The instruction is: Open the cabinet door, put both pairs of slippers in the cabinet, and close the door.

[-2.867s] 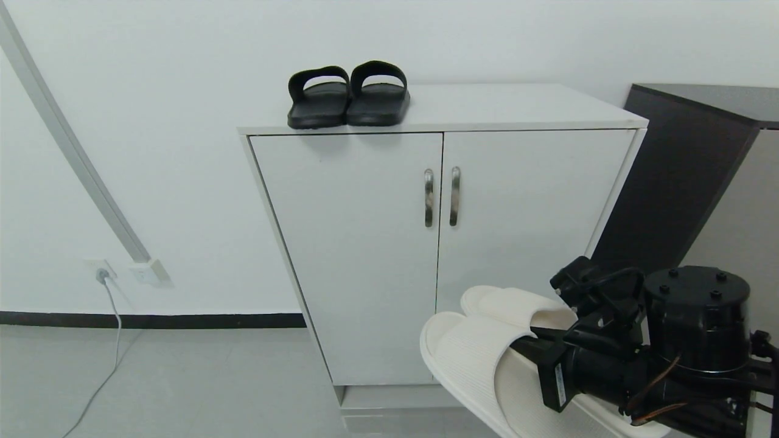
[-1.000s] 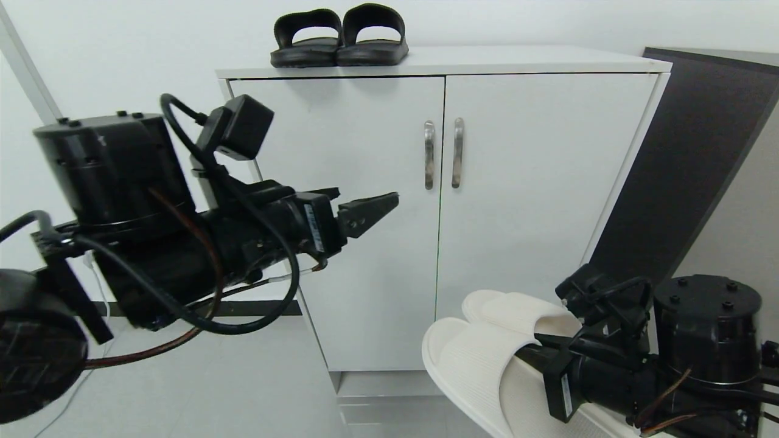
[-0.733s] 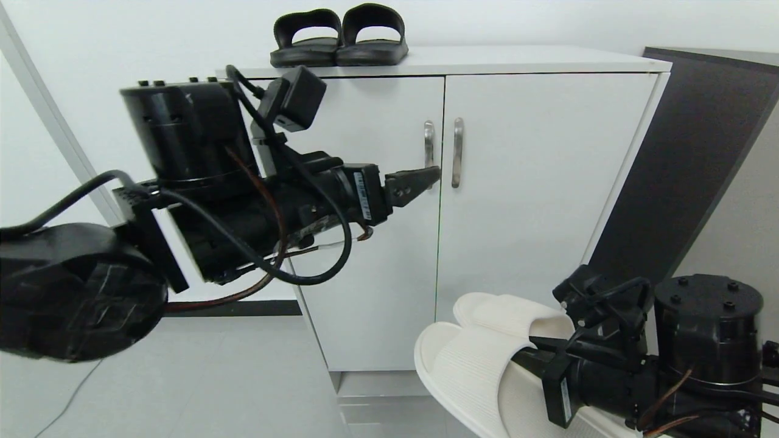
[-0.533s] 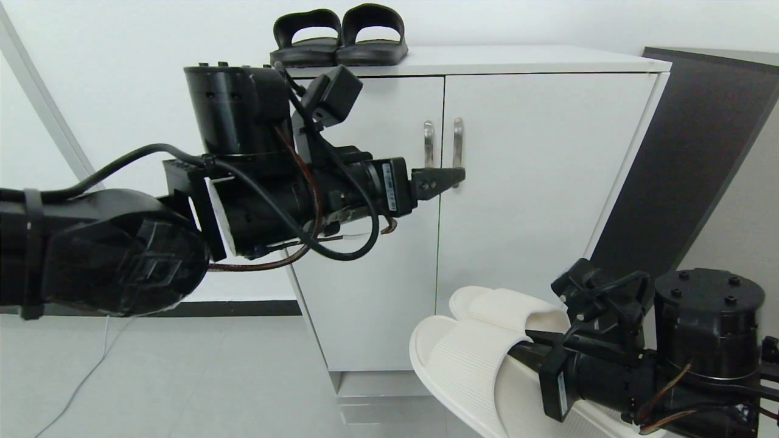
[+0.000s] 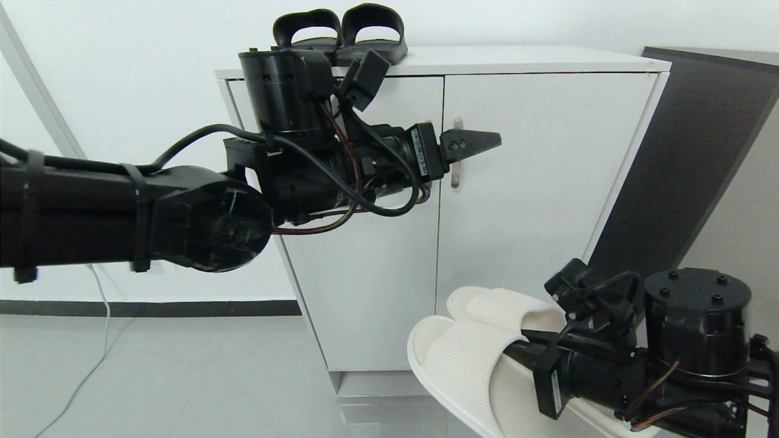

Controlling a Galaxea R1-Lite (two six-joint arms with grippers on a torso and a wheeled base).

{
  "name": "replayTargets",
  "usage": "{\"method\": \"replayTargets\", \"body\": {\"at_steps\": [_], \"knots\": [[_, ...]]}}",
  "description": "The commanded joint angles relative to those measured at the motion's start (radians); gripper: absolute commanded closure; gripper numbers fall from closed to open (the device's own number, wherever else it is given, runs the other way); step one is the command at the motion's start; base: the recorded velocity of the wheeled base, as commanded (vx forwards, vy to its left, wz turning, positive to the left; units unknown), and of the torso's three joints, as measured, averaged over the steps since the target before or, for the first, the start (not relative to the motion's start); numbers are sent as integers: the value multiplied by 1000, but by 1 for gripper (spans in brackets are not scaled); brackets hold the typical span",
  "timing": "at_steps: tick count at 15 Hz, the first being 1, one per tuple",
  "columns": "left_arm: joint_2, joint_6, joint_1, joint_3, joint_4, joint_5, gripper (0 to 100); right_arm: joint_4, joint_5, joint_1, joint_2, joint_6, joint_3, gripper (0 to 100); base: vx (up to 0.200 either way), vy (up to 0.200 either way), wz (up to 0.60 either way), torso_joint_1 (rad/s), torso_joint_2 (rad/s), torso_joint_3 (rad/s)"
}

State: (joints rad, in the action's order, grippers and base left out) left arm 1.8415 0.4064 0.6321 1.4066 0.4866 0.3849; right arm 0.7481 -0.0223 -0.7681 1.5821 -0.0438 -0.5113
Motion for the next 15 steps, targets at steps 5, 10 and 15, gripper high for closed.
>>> {"method": "replayTargets", "body": {"at_steps": [5,10,15], "knots": [[94,-11,-15,104,-2,-40,0,2,1,1,36,-1,-9,100,0,0,0,0,0,0],[173,-12,-23,206,-3,-73,0,2,-2,0,36,-5,-15,100,0,0,0,0,0,0],[203,-41,-23,275,-39,-78,0,10,-2,-2,36,-5,-16,100,0,0,0,0,0,0]]}}
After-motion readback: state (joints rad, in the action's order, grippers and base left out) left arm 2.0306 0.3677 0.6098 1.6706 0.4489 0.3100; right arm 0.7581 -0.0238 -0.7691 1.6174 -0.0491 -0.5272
